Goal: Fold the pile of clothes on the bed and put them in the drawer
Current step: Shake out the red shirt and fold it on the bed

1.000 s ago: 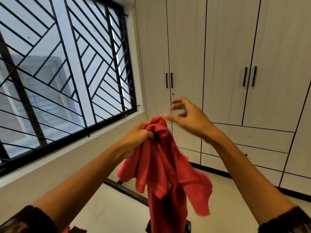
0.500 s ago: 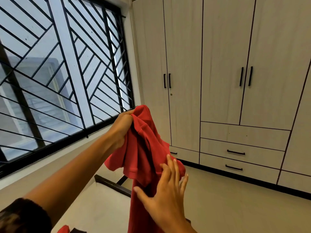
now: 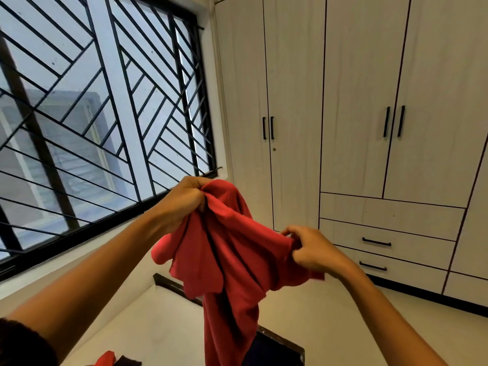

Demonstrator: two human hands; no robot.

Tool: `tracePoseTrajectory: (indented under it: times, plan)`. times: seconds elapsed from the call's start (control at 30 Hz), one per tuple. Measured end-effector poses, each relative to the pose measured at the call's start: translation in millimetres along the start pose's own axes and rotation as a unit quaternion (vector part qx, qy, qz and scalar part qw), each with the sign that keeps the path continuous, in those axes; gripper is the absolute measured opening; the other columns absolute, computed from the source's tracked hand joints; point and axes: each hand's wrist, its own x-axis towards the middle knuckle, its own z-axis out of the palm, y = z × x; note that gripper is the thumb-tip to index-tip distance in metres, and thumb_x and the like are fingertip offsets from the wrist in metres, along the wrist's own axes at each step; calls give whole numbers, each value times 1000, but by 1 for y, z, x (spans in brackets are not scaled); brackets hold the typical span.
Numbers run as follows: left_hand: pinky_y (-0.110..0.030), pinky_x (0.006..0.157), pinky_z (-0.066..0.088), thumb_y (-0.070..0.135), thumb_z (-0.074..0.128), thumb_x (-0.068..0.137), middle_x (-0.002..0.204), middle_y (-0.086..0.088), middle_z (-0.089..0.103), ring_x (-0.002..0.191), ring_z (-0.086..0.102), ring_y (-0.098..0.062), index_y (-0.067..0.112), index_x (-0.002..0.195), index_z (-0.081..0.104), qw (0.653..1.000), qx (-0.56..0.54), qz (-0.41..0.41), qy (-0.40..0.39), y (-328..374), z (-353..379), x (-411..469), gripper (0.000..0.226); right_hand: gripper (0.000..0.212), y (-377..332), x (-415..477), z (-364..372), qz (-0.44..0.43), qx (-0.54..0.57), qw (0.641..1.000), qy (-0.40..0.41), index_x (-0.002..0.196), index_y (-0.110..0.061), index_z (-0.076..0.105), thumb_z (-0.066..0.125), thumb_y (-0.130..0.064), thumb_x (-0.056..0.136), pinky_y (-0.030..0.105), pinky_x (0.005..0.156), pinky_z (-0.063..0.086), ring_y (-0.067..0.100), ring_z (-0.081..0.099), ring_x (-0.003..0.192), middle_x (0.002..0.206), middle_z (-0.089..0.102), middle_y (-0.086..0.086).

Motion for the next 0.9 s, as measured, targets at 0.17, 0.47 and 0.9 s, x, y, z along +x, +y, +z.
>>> tracePoseTrajectory:
  times: [0.17,0.47,0.9]
  plan:
    - [-22,52,33,-13,33,49,74,-18,55,61,44,-24,15,58,73,999,-1,21,-25,6,0,1,49,102,4,35,-1,-43,-1,990,-135,149,-34,3,55,10,74,37,95,46,16,48,112,156,15,2]
    - [-25,57,34,-3,35,36,73,-17,58,67,46,-26,16,66,75,999,-17,28,-27,-2,-26,2,54,46,-9,61,22,-73,74,960,-261,95,-24,65,44,14,81,22,71,52,9,61,80,94,66,0]
    - [-31,64,35,10,53,73,98,-2,59,98,56,-28,18,98,53,829,547,95,66,-85,-117,-14,27,10,-83,74,-19,-181,-217,947,155,74,-13,50,56,-5,73,34,62,47,22,51,67,66,50,1]
